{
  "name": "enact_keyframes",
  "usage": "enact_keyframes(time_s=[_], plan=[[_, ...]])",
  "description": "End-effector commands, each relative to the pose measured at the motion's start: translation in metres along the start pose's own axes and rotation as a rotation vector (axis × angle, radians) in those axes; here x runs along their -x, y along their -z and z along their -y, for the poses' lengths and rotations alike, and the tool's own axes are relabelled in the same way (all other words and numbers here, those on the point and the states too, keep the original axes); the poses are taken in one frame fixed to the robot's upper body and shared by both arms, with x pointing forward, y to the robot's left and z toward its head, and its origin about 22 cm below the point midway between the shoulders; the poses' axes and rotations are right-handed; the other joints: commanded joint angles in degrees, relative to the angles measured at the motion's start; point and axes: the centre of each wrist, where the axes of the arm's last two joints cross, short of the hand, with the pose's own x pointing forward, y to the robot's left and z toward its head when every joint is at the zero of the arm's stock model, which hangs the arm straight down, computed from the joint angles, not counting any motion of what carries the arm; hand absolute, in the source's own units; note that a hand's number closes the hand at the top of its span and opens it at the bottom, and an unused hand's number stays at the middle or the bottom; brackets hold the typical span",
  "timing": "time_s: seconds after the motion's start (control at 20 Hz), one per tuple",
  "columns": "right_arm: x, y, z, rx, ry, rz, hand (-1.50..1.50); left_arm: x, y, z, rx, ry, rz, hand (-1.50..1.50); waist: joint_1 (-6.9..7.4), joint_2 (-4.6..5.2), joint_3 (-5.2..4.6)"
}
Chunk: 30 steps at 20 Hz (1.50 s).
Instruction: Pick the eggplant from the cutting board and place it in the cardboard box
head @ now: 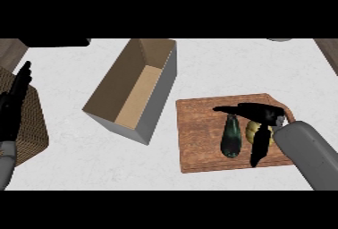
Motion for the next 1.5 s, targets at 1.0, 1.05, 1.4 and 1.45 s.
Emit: enact_keyframes(time_s=[1.0,1.05,1.4,1.45], plan=[[-0.007,-0.020,0.054,0.653,-0.512,0.014,1.50,0.037,-0.022,0.017,0.051,-0.029,-0.162,0.00,2.44,1.51,-1.56],[-0.009,-0.034,0.069,0.706,-0.524,-0.001,1.50,0.044,-0.021,0.012,0.043,-0.028,-0.176,0.00,2.04,1.48,-1.63],[-0.043,-0.060,0.108,0.949,-0.541,0.218,1.50,0.043,-0.025,0.015,0.047,-0.026,-0.180,0.00,1.46,1.11,-1.61],[-0.058,-0.053,0.104,0.996,-0.569,0.280,1.50,0.054,-0.029,0.009,0.034,-0.031,-0.192,0.00,1.25,1.01,-1.64]])
